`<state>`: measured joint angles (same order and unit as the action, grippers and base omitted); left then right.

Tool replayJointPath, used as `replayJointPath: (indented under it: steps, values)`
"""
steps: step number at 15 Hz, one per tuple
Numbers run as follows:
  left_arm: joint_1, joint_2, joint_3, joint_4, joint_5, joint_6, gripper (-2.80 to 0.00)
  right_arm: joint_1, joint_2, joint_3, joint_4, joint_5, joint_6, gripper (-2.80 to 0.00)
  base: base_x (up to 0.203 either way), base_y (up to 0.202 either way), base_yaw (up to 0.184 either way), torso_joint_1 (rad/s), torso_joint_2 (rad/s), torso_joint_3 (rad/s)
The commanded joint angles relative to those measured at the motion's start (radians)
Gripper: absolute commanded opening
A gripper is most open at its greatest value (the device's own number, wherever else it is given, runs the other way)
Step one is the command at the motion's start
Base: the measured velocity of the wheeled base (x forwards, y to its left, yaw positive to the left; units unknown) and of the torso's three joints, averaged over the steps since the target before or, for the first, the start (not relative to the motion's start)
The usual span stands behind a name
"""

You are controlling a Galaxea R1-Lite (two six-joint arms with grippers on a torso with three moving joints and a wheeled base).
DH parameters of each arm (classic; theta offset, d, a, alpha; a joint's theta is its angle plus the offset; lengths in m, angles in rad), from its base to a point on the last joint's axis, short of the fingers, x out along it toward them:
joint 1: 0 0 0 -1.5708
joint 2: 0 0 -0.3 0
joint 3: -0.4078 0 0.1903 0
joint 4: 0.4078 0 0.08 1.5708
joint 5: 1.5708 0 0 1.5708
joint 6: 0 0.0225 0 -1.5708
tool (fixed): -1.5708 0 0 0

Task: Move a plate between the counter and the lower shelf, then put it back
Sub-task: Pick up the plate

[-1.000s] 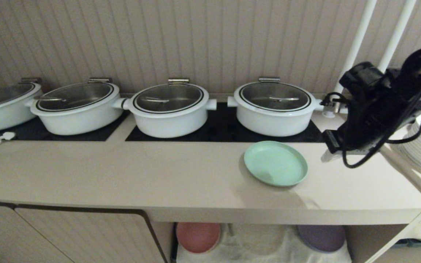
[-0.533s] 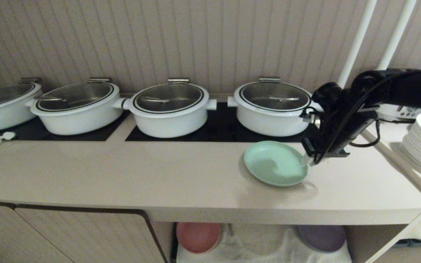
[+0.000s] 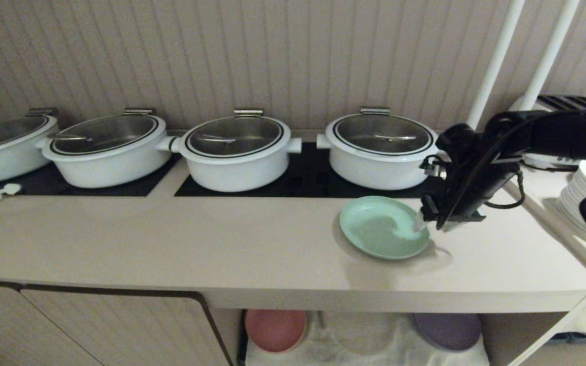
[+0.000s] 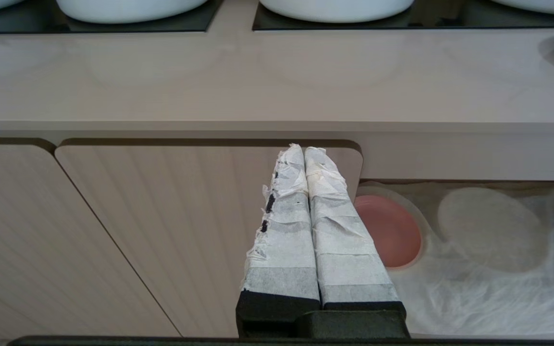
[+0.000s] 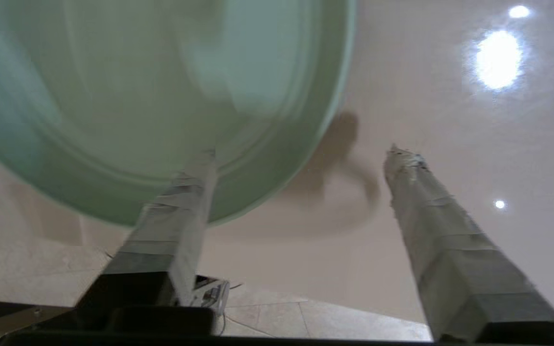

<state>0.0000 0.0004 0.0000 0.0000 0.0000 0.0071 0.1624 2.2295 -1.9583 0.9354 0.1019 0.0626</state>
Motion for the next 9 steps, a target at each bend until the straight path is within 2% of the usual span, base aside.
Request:
replayJointPath:
  steps: [1, 7, 9]
  values:
    - [0.0, 0.0, 0.0, 0.0, 0.0, 0.001, -2.8, -0.006, 0.013, 0.0, 0.005, 0.001, 0.001, 0.0, 0.0, 0.0, 0.0, 0.0, 0.0, 0.0]
    - [0.0, 0.0, 0.0, -0.002, 0.0, 0.001, -2.8, -0.006, 0.05, -0.002, -0.078, -0.001, 0.006, 0.0, 0.0, 0.0, 0.0, 0.0, 0.0, 0.0]
    - [0.0, 0.0, 0.0, 0.0, 0.0, 0.001, -2.8, -0.002, 0.065, -0.001, -0.095, -0.077, 0.008, 0.0, 0.0, 0.0, 0.0, 0.0, 0.0, 0.0]
